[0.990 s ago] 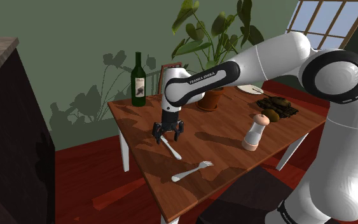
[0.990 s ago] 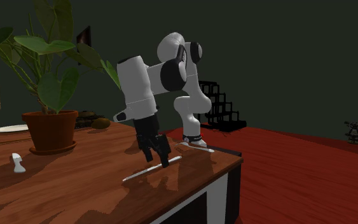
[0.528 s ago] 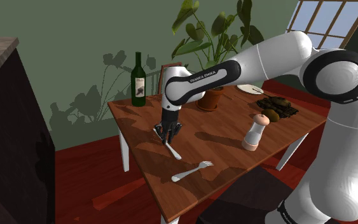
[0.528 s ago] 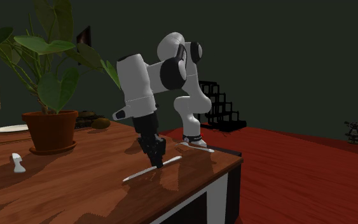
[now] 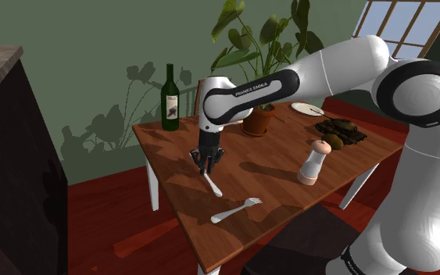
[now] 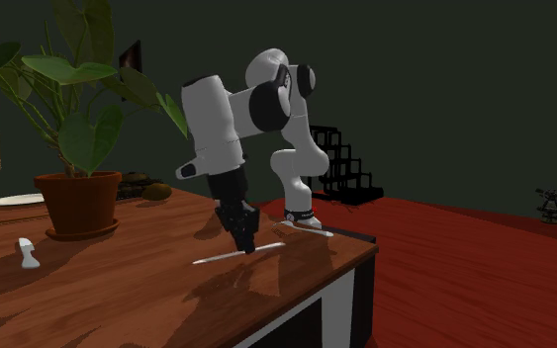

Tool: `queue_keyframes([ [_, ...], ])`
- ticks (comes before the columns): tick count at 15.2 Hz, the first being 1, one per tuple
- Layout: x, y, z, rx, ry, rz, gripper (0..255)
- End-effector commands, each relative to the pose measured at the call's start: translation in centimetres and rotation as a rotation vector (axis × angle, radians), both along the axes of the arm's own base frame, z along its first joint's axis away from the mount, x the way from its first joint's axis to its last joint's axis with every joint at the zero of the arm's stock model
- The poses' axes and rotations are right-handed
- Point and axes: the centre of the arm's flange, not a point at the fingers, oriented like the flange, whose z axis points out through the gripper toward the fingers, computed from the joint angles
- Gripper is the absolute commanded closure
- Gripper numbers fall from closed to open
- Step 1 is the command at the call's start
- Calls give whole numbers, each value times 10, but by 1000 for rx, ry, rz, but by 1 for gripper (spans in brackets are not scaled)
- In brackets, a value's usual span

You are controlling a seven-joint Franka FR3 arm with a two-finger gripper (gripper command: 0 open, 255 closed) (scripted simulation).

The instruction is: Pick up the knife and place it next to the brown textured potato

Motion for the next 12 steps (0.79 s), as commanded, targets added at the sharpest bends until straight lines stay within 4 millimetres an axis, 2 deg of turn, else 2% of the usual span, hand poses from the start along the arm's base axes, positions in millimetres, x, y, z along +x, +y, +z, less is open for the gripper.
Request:
queue_keyframes([
  [1,0,0,11,0,1,0,255],
  [12,0,0,69,0,1,0,255],
])
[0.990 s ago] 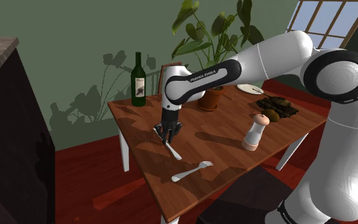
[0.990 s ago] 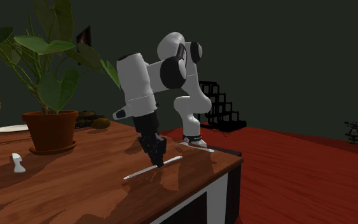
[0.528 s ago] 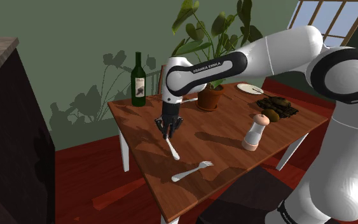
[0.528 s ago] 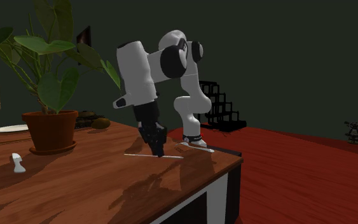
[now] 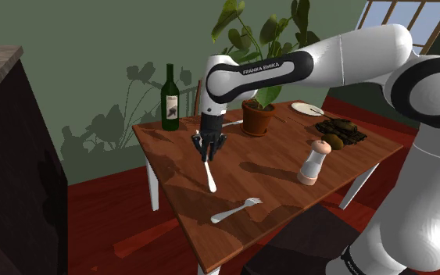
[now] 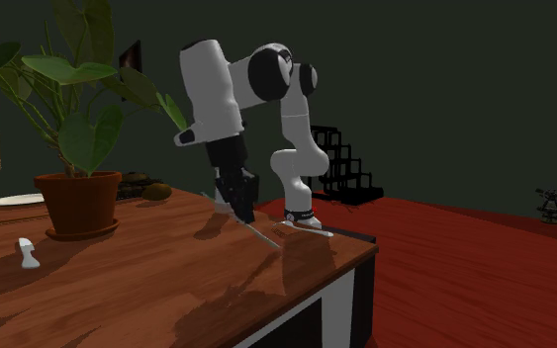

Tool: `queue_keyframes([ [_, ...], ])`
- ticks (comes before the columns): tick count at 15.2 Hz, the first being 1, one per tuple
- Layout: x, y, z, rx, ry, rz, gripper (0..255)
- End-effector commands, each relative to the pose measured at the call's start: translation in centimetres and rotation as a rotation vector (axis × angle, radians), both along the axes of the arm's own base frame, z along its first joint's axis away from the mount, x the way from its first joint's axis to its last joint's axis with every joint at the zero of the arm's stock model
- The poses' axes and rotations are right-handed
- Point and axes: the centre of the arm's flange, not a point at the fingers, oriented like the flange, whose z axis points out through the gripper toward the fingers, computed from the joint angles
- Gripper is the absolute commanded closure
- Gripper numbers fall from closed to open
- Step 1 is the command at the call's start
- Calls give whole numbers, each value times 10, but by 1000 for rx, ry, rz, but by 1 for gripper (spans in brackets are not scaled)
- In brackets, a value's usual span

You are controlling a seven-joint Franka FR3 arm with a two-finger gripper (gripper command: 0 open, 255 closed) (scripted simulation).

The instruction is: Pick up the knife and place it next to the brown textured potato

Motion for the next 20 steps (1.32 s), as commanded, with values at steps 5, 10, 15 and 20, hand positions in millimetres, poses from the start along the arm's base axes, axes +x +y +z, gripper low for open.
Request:
queue_keyframes([
  [5,0,1,32,0,1,0,255],
  [10,0,1,58,0,1,0,255],
  [15,-20,-48,62,0,1,0,255],
  [20,-44,-110,62,0,1,0,255],
])
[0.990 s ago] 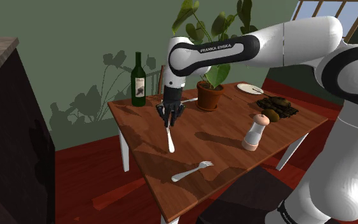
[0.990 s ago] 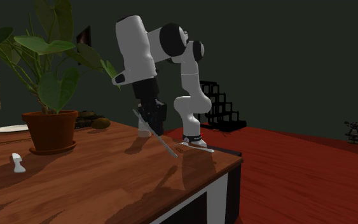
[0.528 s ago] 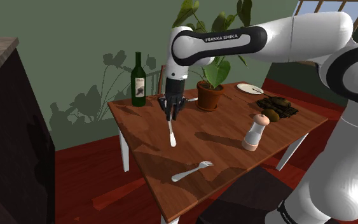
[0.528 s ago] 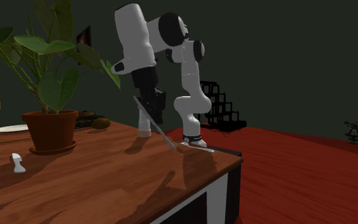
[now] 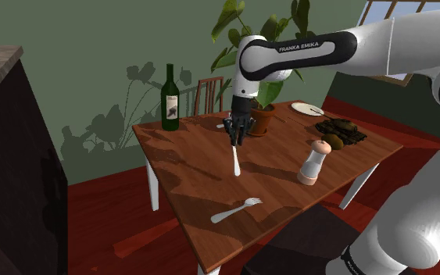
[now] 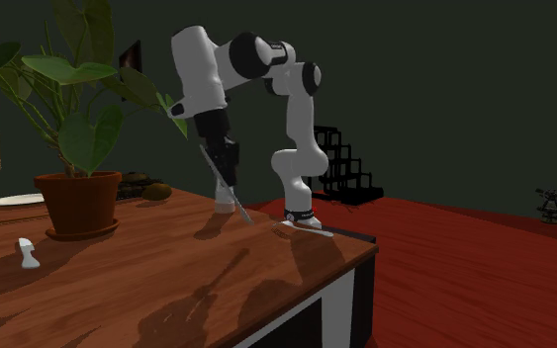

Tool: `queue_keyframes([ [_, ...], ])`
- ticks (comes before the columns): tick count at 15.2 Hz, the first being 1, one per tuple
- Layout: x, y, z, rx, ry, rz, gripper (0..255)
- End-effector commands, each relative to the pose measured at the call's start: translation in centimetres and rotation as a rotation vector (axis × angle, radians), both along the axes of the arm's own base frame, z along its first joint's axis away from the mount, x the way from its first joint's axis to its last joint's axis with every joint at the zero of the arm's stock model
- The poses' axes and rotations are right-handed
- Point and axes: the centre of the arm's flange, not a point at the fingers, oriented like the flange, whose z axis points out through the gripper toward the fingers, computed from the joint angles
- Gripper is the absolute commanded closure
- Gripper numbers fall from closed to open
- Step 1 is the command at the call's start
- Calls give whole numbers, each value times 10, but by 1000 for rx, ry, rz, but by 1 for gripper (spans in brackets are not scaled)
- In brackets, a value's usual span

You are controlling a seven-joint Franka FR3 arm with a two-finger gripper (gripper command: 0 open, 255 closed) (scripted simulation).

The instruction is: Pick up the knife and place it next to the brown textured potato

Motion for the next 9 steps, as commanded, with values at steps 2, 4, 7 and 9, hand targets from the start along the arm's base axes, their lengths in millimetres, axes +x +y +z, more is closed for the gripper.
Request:
queue_keyframes([
  [2,-13,-38,0,1,0,1,255],
  [4,-23,-63,0,1,0,1,255],
  [7,-26,-75,-2,0,0,0,255],
  [9,-27,-69,-13,-28,-19,-36,0],
])
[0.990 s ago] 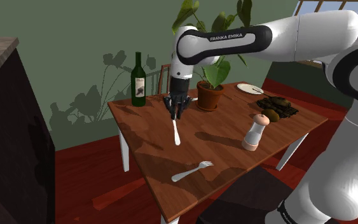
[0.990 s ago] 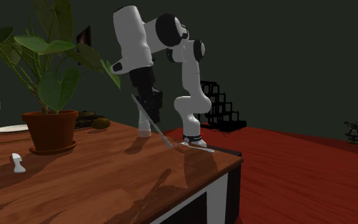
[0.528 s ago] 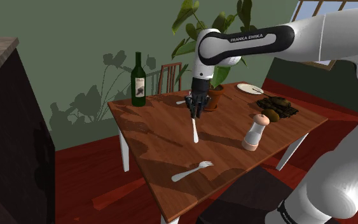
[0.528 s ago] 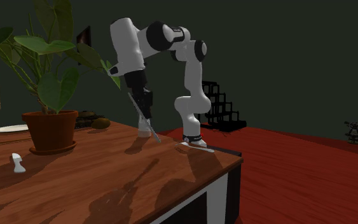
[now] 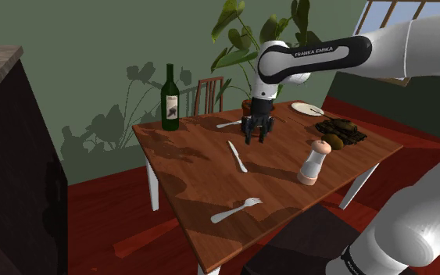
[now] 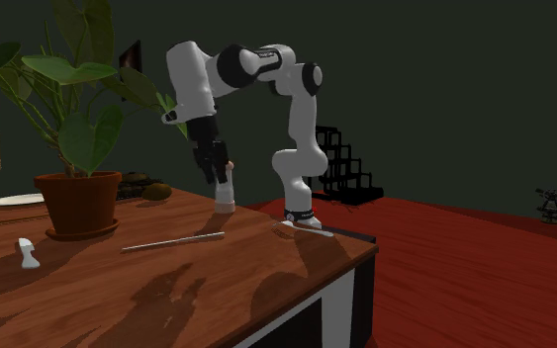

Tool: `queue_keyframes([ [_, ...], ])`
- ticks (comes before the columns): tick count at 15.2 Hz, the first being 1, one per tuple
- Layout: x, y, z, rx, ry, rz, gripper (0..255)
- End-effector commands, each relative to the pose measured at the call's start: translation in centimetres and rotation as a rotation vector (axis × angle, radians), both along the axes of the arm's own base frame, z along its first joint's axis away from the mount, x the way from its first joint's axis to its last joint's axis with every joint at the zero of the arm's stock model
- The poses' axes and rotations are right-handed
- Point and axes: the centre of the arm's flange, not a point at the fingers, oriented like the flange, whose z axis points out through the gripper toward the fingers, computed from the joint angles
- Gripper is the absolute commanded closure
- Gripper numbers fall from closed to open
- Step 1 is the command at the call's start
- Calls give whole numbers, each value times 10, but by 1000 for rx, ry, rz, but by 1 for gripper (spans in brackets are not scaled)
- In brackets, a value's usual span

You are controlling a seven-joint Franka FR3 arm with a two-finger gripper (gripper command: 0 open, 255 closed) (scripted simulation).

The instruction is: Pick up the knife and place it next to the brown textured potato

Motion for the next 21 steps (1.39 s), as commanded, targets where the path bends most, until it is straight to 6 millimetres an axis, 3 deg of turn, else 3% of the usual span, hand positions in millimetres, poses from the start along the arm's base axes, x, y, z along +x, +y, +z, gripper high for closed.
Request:
queue_keyframes([
  [1,-2,8,-17,-43,-32,-57,0],
  [7,1,33,-91,-211,-149,-271,0],
  [15,1,32,-133,-217,-154,-278,0],
  [21,1,32,-133,-217,-154,-278,0],
])
